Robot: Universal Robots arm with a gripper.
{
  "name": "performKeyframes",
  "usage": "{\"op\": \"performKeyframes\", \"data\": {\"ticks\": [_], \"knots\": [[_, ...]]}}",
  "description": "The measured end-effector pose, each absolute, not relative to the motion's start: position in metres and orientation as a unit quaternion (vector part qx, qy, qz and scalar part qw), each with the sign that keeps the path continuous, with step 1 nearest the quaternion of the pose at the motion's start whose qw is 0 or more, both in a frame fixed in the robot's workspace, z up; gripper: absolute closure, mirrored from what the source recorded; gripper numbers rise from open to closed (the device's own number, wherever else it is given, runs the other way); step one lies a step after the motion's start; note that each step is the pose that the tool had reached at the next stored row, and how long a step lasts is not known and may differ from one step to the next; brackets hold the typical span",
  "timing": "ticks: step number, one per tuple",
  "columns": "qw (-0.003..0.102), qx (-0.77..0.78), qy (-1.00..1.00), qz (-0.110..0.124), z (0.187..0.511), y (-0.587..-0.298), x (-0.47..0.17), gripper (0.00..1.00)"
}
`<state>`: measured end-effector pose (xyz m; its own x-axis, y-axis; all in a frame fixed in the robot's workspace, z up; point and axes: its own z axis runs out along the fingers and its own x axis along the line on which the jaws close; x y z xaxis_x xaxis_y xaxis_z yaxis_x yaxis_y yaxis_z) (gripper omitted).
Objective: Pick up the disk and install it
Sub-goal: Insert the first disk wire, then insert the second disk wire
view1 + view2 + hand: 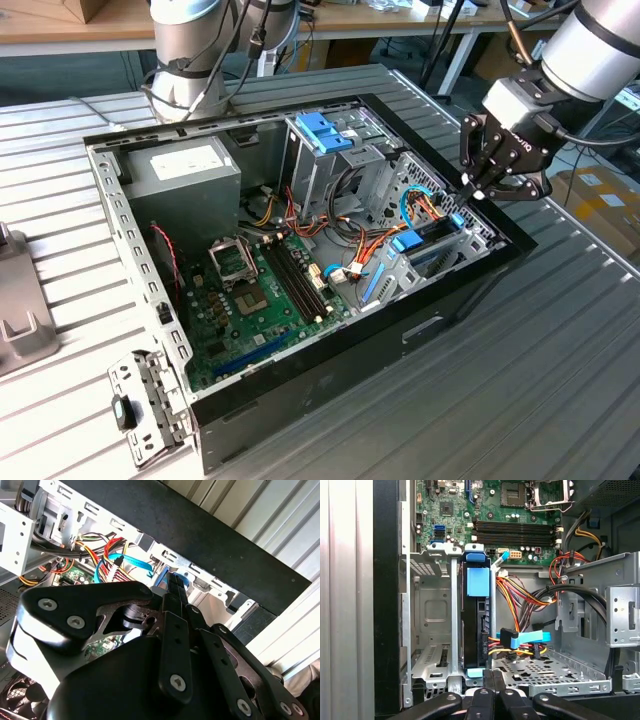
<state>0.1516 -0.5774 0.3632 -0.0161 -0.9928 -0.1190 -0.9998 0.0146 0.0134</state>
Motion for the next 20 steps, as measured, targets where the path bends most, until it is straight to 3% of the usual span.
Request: {"op": "performKeyframes", "data": {"ticks": [11, 12, 14, 19, 20], "knots": [[0.038, -0.7, 0.711, 0.047, 0.3632, -0.5774, 0.1516, 0.89], [0.038, -0.7, 0.711, 0.047, 0.3632, -0.5774, 0.1516, 0.83], [0.038, -0.7, 0.711, 0.047, 0.3632, -0.5774, 0.1516, 0.83], [0.038, -0.7, 0.711, 0.047, 0.3632, -0.5774, 0.1516, 0.58], [0.038, -0.7, 0.711, 0.047, 0.3632, -0.5774, 0.1516, 0.58]]}}
